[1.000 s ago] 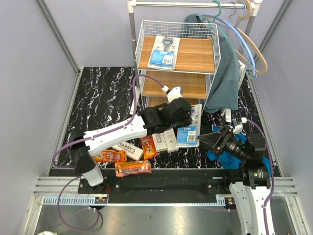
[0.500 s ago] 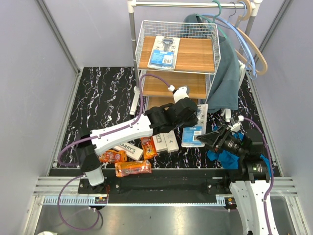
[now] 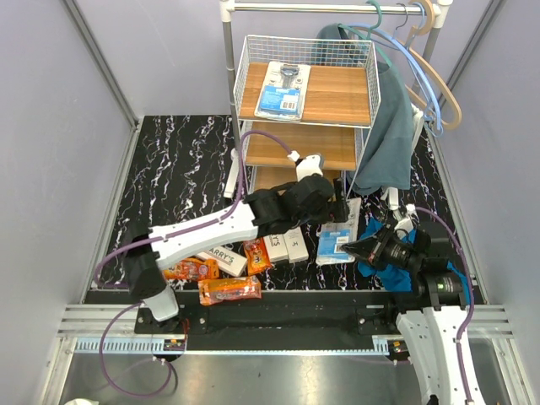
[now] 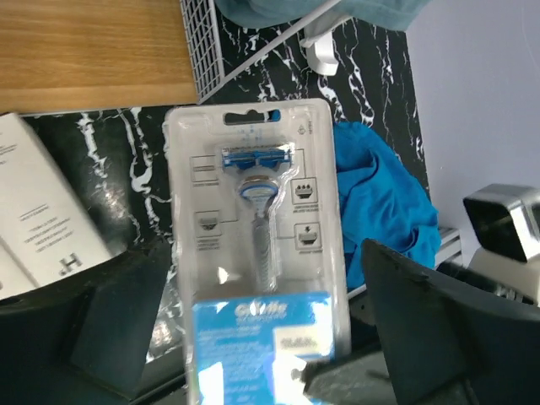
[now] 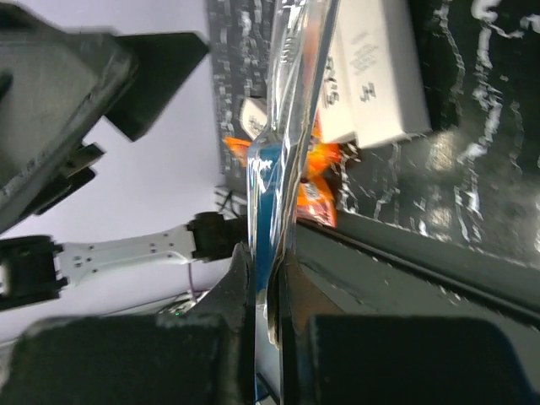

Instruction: Place and organize the shaving razors onto the shelf

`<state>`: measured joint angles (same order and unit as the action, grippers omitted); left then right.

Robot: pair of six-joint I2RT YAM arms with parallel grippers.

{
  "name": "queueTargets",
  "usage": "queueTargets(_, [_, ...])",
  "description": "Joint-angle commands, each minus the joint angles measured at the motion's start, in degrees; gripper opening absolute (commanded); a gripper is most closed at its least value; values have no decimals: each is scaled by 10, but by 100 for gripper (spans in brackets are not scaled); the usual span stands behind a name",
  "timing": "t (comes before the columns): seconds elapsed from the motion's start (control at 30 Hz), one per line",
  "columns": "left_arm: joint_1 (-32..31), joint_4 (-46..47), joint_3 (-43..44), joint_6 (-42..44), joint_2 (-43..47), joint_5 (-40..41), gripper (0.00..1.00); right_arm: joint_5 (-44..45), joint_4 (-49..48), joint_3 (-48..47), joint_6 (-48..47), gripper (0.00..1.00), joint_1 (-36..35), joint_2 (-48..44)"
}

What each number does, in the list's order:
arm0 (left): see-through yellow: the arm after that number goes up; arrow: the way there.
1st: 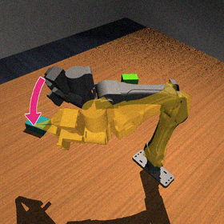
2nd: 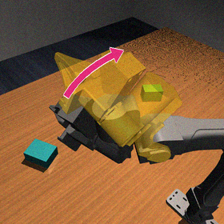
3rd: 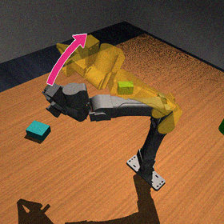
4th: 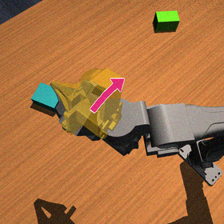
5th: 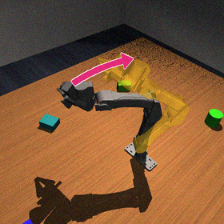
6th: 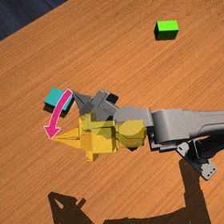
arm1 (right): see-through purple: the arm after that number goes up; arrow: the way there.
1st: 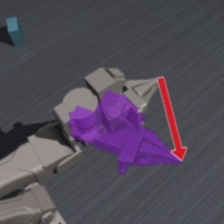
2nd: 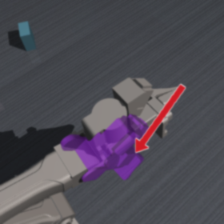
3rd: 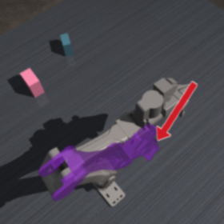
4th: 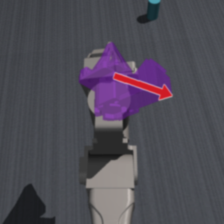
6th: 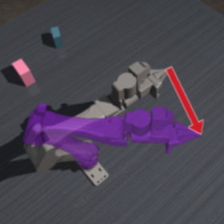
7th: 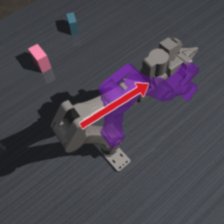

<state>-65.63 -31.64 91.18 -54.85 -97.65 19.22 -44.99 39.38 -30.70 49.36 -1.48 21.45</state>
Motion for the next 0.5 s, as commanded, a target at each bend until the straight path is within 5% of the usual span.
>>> queueTargets(0.0, [-18,27,-53,52,104,19,99,11,80,-113,-87,0,-1,28])
queueTargets(0.27, [-26,-31,-245,37,417,140,99,-113,92,-336,-189,0,-1,122])
queueTargets(0.47, [-26,-116,-291,20,539,144,99,-228,-117,-474,-83,0,-1,208])
